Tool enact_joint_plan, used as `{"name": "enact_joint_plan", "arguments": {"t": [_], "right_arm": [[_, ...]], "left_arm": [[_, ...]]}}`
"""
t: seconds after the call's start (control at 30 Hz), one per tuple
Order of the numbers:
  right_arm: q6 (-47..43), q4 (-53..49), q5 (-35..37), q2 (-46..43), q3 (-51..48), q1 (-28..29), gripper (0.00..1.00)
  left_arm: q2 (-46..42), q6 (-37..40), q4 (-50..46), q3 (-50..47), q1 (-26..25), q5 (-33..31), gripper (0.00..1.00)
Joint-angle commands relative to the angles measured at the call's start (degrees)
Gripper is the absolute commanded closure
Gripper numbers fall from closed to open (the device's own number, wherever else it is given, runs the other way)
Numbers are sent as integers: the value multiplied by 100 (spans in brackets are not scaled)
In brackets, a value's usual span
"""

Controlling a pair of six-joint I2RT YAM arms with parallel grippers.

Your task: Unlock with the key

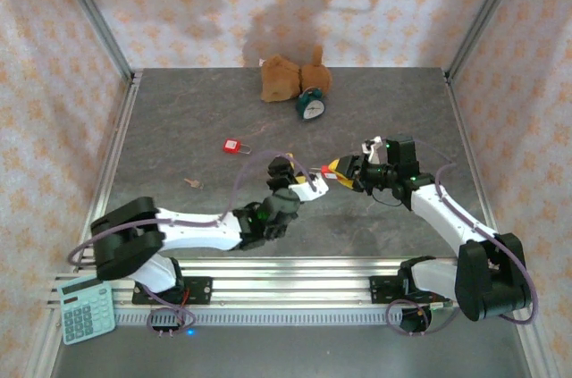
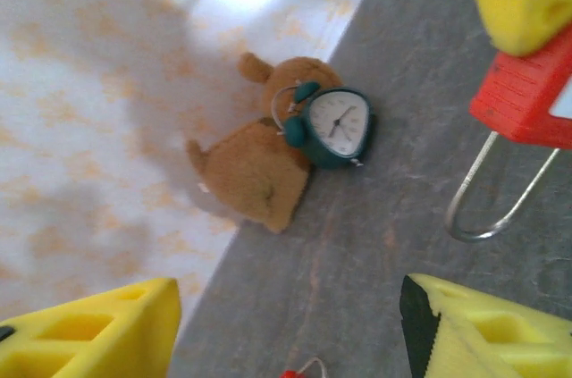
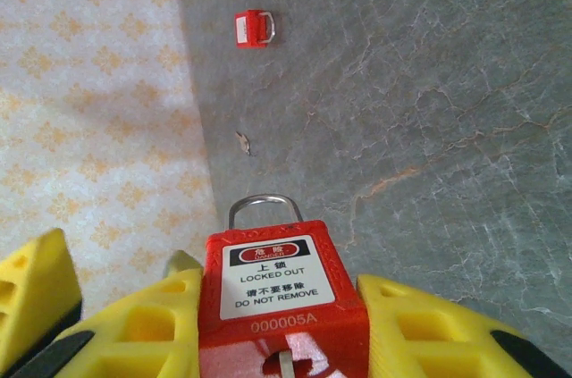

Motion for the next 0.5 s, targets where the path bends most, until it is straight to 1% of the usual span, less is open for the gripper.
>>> {"name": "enact_joint_plan", "arguments": {"t": [0.0,0.17,0.23,0.27,0.33,0.47], "right_arm": [[-144,38,29,-168,124,-34,73],[-144,64,-2,-167,86,-41,73],[-140,56,-31,-182,67,-35,73],[-145,48,-42,-188,53,-42,73],[-140,57,-67,-209,29,-27,73],[-174,25,-82,-230,16,-6,73]], "left_arm": [[-502,-1871,-2571,350,437,1671,35],[-823,-2337,-3281,687,1033,3393,38],[-841,-2473,-3642,925,1404,4380,37],[-807,-2525,-3720,1009,1521,4666,37],[-697,-2387,-3872,1179,1661,5090,37],[-525,-2019,-3823,1271,1711,5602,37]]}}
